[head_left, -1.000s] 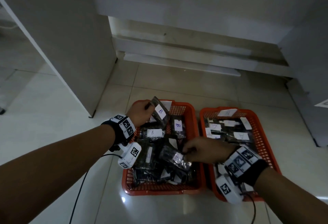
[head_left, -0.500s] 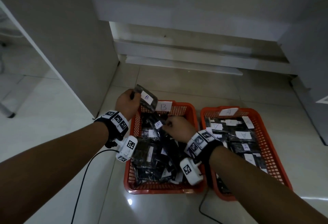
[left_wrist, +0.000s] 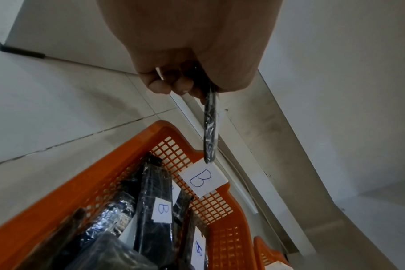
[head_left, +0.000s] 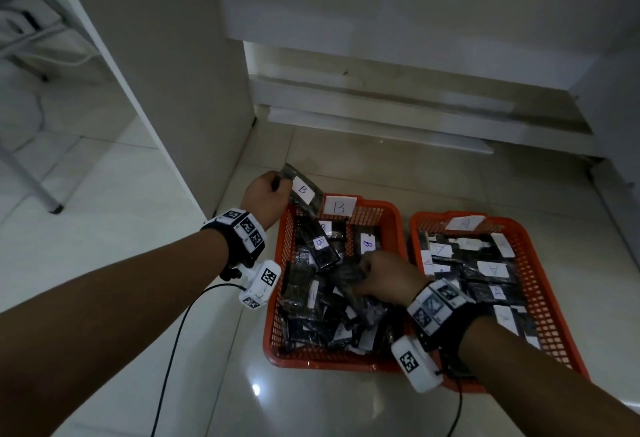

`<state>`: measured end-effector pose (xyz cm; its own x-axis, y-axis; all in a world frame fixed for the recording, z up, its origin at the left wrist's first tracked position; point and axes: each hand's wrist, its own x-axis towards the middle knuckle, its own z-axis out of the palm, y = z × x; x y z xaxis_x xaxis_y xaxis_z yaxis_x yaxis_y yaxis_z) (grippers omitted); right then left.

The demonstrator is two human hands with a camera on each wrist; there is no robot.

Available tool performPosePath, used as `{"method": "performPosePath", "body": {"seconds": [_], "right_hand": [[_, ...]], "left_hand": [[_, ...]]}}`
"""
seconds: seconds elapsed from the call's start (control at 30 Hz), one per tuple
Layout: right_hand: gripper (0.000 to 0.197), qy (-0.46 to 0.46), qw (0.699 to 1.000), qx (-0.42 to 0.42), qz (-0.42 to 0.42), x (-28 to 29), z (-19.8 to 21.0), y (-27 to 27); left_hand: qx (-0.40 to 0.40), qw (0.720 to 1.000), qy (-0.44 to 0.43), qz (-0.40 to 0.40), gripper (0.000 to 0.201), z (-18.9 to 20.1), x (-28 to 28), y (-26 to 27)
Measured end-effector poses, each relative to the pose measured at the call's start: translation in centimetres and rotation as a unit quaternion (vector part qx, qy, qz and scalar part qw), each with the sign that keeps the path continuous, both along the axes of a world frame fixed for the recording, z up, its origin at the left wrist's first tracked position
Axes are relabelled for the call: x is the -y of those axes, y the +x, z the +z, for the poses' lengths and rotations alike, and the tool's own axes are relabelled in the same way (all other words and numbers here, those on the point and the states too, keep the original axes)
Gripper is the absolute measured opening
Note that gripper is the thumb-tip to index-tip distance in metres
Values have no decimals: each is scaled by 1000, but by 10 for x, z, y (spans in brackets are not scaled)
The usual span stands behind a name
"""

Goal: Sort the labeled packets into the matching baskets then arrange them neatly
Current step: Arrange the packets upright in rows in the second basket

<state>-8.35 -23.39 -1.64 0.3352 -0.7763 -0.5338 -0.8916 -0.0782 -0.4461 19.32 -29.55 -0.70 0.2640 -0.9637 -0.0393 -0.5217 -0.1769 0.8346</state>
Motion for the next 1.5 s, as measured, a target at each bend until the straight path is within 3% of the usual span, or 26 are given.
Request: {"method": "performPosePath", "body": {"seconds": [0.2,0.37,0.5,0.63,0.73,0.8,0.97,1.1,1.17,1.27,1.37,1.5], "right_hand": [[40,15,995,67,-75,38,13,27],[25,-49,995,81,-43,68,3,72],[26,-79,996,37,-16,73,-1,68],[17,-89,994,-49,49,57,11,23],[34,-27,979,-159,124,40,16,-7],[41,-23,973,-169,158,32,18,-17],[29,-95,949,-225,198,16,21,-21],[27,-82,963,-199,163,6,6,-25],[35,-60,978,-161,117,10,7,-25],[43,-26,992,-121,15,26,24,-24],[40,-34,995,-95,-29,40,45,-14],[26,-49,993,45,-97,59,47,19]], "left_hand": [[-13,1000,-8,9,26,1,-4,3],[-20,999,-13,32,22,-1,-6,24],[-4,1000,11,29,22,-5,-13,41],[-12,1000,10,15,19,-17,-14,39],[18,1000,8,4,16,-14,-13,28],[31,1000,3,-2,16,-10,-11,22],[9,1000,-9,-23,18,-13,-7,11],[22,999,-12,-33,15,-14,-10,7],[19,999,-9,-35,17,-13,-12,9],[2,1000,-9,-30,18,-10,-13,13],[-8,1000,-15,-10,21,-8,-13,18],[-7,1000,-2,-5,17,-6,-16,24]]}}
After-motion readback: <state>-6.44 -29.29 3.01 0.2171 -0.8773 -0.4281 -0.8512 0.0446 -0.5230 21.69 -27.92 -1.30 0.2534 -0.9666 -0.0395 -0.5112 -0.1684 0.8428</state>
